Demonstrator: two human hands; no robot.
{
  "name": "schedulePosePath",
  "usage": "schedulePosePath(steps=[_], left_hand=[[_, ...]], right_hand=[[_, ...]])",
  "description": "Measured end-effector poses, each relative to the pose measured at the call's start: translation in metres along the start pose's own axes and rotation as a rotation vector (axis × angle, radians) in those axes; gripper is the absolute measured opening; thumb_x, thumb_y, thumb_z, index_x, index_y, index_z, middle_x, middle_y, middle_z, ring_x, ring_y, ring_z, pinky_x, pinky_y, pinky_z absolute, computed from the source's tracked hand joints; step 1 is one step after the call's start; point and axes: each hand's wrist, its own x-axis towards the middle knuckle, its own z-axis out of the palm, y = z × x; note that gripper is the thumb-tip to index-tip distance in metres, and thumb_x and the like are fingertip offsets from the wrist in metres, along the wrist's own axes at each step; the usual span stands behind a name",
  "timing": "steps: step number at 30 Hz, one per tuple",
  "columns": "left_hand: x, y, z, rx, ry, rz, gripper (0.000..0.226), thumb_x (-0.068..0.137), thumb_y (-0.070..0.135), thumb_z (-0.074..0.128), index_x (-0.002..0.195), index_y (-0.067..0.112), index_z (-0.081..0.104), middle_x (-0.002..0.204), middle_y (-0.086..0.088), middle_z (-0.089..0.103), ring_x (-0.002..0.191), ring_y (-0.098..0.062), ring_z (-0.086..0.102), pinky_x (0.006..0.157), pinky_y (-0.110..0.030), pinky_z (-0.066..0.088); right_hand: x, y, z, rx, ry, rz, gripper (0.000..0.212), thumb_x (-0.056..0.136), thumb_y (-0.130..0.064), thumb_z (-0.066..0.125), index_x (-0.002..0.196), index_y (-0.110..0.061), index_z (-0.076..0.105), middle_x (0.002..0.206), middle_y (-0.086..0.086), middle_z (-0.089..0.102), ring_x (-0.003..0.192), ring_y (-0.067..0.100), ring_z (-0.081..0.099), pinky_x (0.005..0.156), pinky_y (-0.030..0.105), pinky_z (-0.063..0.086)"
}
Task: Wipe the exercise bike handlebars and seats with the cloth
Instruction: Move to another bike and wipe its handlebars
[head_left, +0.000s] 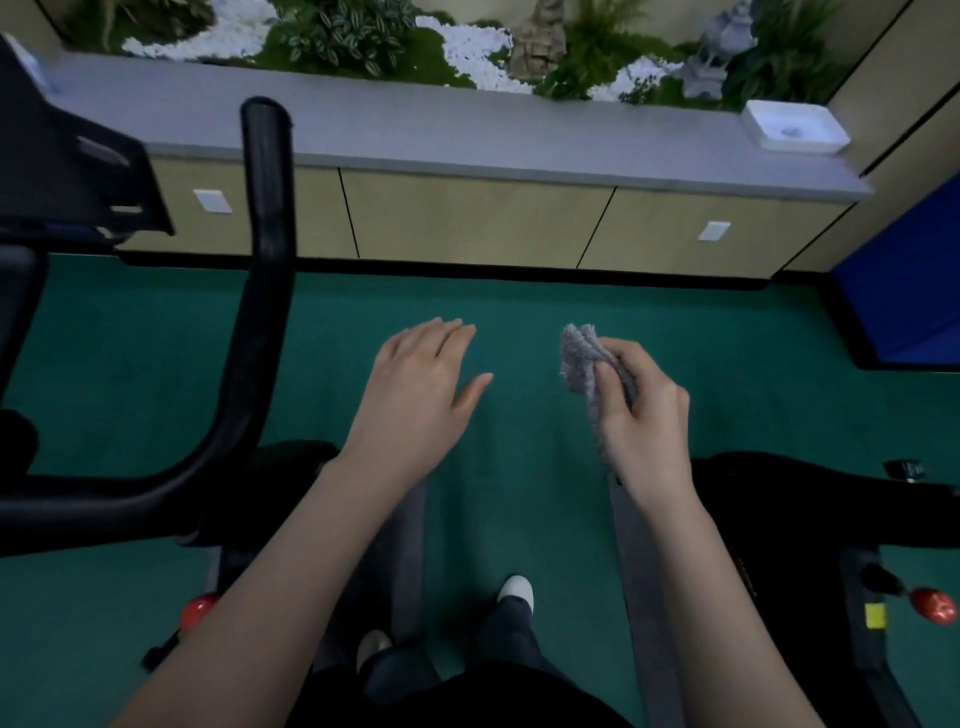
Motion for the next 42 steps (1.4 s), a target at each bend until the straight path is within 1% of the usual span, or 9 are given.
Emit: schedulePosePath(steps=[9, 15, 18, 22, 26, 30, 35, 40, 42], left_hand=[[0.032, 0.047, 0.09, 0.059, -0.218, -0.141, 0.058, 0.097, 0.048, 0.04, 0.145, 0.014, 0.034, 0.152, -0.003, 0.034, 0.141, -0.018, 0.028, 0.115, -0.034, 0.018], [0.037, 0.051, 0.144, 0.058, -0.406, -0.262, 0.063, 0.096, 0.049, 0.042, 0.147, 0.015, 0.03, 0.155, -0.004, 0.026, 0.141, -0.022, 0.027, 0.113, -0.037, 0.021], [0.035, 0.039, 0.167, 0.086, -0.519, -0.323, 0.059, 0.096, 0.05, 0.042, 0.145, 0.016, 0.035, 0.153, -0.004, 0.032, 0.14, -0.023, 0.029, 0.113, -0.037, 0.023], [0.031, 0.016, 0.187, 0.106, -0.611, -0.443, 0.057, 0.094, 0.051, 0.045, 0.139, 0.016, 0.044, 0.145, -0.005, 0.044, 0.133, -0.025, 0.039, 0.107, -0.038, 0.032], [0.043, -0.009, 0.2, 0.097, -0.699, -0.539, 0.061, 0.093, 0.055, 0.042, 0.143, 0.019, 0.038, 0.147, -0.004, 0.041, 0.132, -0.026, 0.04, 0.102, -0.039, 0.036], [0.084, -0.028, 0.208, 0.057, -0.653, -0.547, 0.063, 0.094, 0.055, 0.04, 0.145, 0.019, 0.032, 0.149, -0.005, 0.038, 0.134, -0.026, 0.038, 0.105, -0.039, 0.033], [0.161, -0.041, 0.208, 0.045, -0.567, -0.512, 0.067, 0.096, 0.057, 0.032, 0.149, 0.018, 0.023, 0.155, -0.004, 0.027, 0.141, -0.023, 0.025, 0.115, -0.04, 0.019], [0.225, -0.058, 0.198, -0.008, -0.426, -0.527, 0.067, 0.095, 0.058, 0.032, 0.149, 0.019, 0.022, 0.156, -0.003, 0.023, 0.144, -0.021, 0.018, 0.118, -0.042, 0.014], [0.245, -0.064, 0.192, 0.001, -0.384, -0.55, 0.067, 0.095, 0.059, 0.031, 0.149, 0.02, 0.022, 0.157, -0.003, 0.022, 0.144, -0.021, 0.017, 0.117, -0.042, 0.012]], right_hand=[[0.011, 0.081, -0.066, 0.07, -0.094, 0.097, 0.022, 0.092, -0.002, 0.053, 0.103, -0.015, 0.066, 0.084, -0.02, 0.063, 0.077, -0.014, 0.056, 0.069, 0.0, 0.038], [0.02, 0.121, -0.1, 0.099, -0.057, 0.169, 0.02, 0.091, 0.0, 0.055, 0.102, -0.011, 0.067, 0.084, -0.025, 0.061, 0.077, -0.022, 0.054, 0.069, -0.002, 0.036], [0.031, 0.136, -0.109, 0.11, -0.025, 0.213, 0.021, 0.091, 0.001, 0.054, 0.101, -0.01, 0.067, 0.084, -0.025, 0.061, 0.075, -0.02, 0.054, 0.07, -0.002, 0.036], [0.051, 0.152, -0.112, 0.106, -0.005, 0.268, 0.02, 0.091, 0.0, 0.054, 0.101, -0.011, 0.067, 0.084, -0.02, 0.062, 0.078, -0.007, 0.056, 0.073, 0.001, 0.039], [0.082, 0.163, -0.102, 0.115, -0.01, 0.309, 0.024, 0.091, 0.0, 0.053, 0.097, -0.019, 0.066, 0.084, -0.022, 0.062, 0.075, -0.017, 0.056, 0.071, 0.001, 0.039], [0.135, 0.168, -0.074, 0.1, -0.063, 0.322, 0.022, 0.091, -0.001, 0.053, 0.097, -0.017, 0.067, 0.084, -0.022, 0.064, 0.075, -0.009, 0.057, 0.071, 0.004, 0.041], [0.214, 0.155, -0.03, 0.052, -0.22, 0.178, 0.02, 0.091, -0.003, 0.056, 0.099, -0.018, 0.067, 0.083, -0.026, 0.063, 0.075, -0.018, 0.056, 0.067, 0.0, 0.038], [0.275, 0.141, 0.007, 0.087, -0.288, 0.087, 0.023, 0.092, -0.004, 0.055, 0.098, -0.024, 0.065, 0.08, -0.027, 0.062, 0.071, -0.016, 0.056, 0.062, 0.0, 0.038], [0.293, 0.141, 0.017, 0.103, -0.329, 0.081, 0.022, 0.091, -0.004, 0.055, 0.097, -0.022, 0.066, 0.08, -0.024, 0.063, 0.068, -0.014, 0.055, 0.06, 0.002, 0.039]])
